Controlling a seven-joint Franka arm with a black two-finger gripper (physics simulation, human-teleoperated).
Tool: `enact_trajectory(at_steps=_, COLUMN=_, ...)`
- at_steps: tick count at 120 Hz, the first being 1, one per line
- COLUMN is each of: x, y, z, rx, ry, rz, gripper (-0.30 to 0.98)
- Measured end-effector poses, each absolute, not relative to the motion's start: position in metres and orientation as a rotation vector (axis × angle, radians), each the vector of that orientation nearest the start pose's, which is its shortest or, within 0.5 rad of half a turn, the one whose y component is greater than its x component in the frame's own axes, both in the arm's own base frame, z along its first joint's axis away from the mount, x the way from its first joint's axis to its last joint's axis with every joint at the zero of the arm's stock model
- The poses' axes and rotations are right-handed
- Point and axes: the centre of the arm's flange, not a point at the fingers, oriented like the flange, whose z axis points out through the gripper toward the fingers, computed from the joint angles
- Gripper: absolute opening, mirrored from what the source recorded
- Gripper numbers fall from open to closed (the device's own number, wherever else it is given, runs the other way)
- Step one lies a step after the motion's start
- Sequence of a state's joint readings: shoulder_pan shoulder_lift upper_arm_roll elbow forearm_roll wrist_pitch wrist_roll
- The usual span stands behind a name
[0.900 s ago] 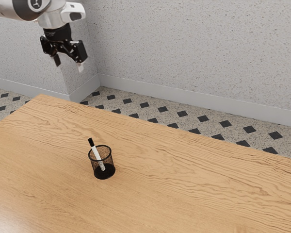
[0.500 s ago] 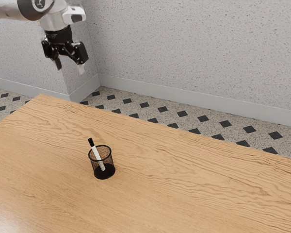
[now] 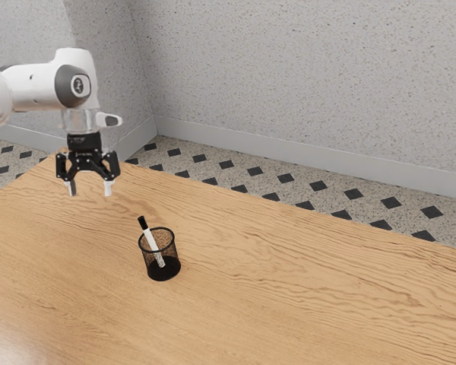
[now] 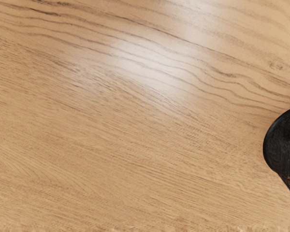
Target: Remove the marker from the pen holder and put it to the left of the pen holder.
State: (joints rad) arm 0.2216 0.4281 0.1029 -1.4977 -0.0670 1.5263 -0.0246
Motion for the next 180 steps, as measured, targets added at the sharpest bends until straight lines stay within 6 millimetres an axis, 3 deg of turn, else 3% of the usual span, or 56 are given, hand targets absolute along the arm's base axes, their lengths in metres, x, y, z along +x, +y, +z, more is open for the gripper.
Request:
enact_trajectory(at_steps=7, x=0.582, y=0.168, z=0.407, rx=-3.132, ry=-0.569, rz=0.649, gripper=0.69)
enact_trajectory(at_steps=14, x=0.563, y=0.148, z=0.403, rx=-3.146, ry=-0.567, rz=0.671, gripper=0.69)
enact_trajectory(at_steps=25, x=0.563, y=0.113, z=0.4, rx=-3.164, ry=-0.529, rz=0.657, gripper=0.69)
enact_trajectory(at_steps=36, x=0.568, y=0.098, z=0.4, rx=-3.181, ry=-0.541, rz=0.621, gripper=0.69)
enact_trajectory(at_steps=59, x=0.553, y=0.093, z=0.36, rx=-3.211, ry=-0.667, rz=0.584, gripper=0.69)
enact_trajectory(at_steps=82, x=0.566, y=0.069, z=0.359, rx=-3.252, ry=-0.704, rz=0.46, gripper=0.69)
enact_trajectory(at_steps=97, x=0.574, y=0.072, z=0.357, rx=-3.255, ry=-0.754, rz=0.37, gripper=0.68)
enact_trajectory(at_steps=113, x=0.569, y=0.063, z=0.337, rx=-3.247, ry=-0.765, rz=0.283, gripper=0.67)
enact_trajectory(at_steps=136, x=0.58, y=0.065, z=0.341, rx=-3.248, ry=-0.787, rz=0.135, gripper=0.65)
enact_trajectory(at_steps=148, x=0.578, y=0.066, z=0.34, rx=-3.244, ry=-0.801, rz=0.112, gripper=0.63)
enact_trajectory(at_steps=163, x=0.566, y=0.066, z=0.323, rx=-3.232, ry=-0.815, rz=0.157, gripper=0.63)
enact_trajectory(at_steps=180, x=0.565, y=0.065, z=0.326, rx=-3.232, ry=-0.814, rz=0.139, gripper=0.55)
